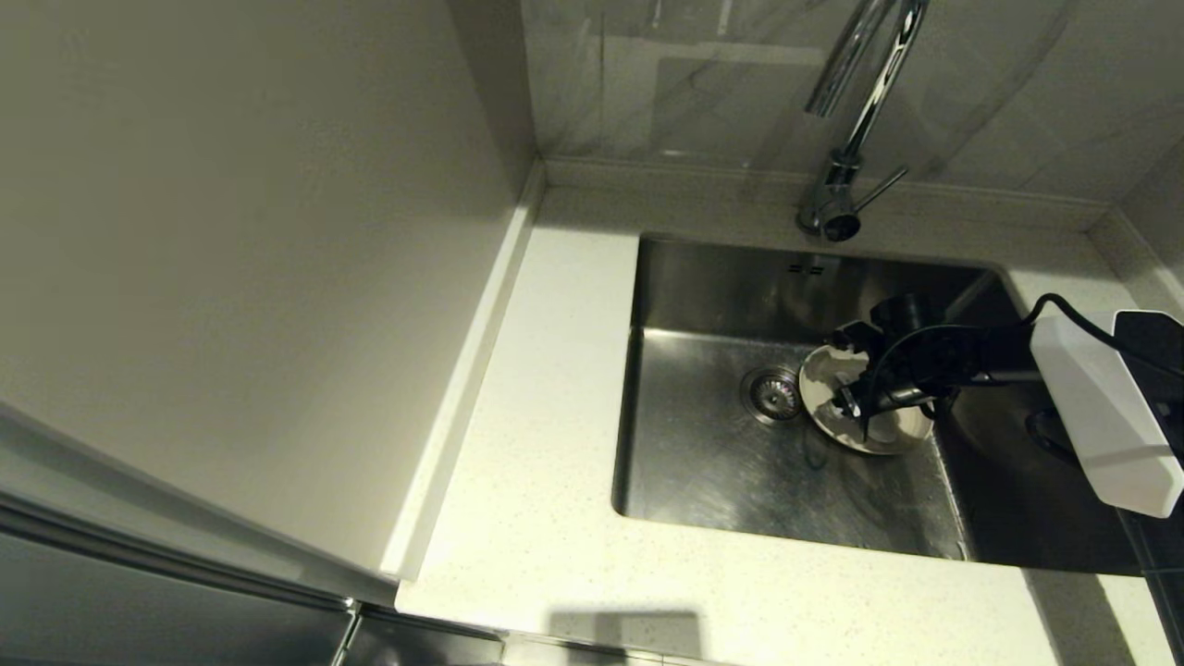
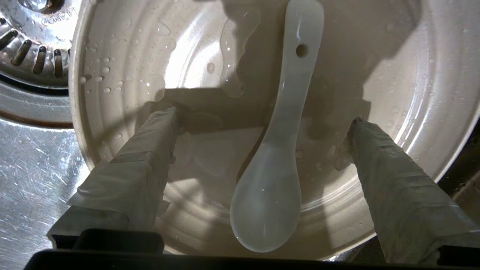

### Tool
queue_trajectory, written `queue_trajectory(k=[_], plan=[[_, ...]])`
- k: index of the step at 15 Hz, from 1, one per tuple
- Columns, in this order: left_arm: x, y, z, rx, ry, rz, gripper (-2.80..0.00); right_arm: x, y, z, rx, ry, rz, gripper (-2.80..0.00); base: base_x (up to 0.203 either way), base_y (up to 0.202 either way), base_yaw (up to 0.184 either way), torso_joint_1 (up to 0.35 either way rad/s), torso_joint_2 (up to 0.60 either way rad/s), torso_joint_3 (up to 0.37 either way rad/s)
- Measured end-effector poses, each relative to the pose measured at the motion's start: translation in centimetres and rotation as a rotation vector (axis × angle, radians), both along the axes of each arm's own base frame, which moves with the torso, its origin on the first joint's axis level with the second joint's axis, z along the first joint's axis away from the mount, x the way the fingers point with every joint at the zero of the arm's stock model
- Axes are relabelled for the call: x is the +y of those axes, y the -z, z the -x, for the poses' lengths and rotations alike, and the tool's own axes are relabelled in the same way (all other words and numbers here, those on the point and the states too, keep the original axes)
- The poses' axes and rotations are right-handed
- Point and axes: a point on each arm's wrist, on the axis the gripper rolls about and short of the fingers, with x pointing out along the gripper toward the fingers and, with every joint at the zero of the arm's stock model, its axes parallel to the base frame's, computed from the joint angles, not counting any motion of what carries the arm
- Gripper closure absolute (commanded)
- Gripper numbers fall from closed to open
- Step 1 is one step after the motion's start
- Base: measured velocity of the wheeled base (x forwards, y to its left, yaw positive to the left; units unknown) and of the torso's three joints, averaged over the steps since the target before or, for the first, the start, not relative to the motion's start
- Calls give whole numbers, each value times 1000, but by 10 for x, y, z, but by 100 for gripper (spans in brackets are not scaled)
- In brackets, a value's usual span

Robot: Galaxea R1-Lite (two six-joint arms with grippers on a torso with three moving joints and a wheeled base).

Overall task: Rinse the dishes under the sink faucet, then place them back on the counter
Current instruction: Put a spoon back to the table from the sink

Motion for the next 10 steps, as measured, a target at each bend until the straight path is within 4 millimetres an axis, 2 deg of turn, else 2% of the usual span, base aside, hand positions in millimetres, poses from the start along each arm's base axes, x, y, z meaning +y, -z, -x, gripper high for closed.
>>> queue_trajectory(k=[1,5,10], plan=[[0,0,0,0,0,0,0,0,0,0,4,-2,-5,0,0,0,0,0,0,0],[0,0,0,0,0,0,0,-2,1,1,6,-16,-20,0,0,0,0,0,0,0],[0,0,0,0,0,0,0,-16,2,4,32,-9,-46,0,0,0,0,0,0,0]])
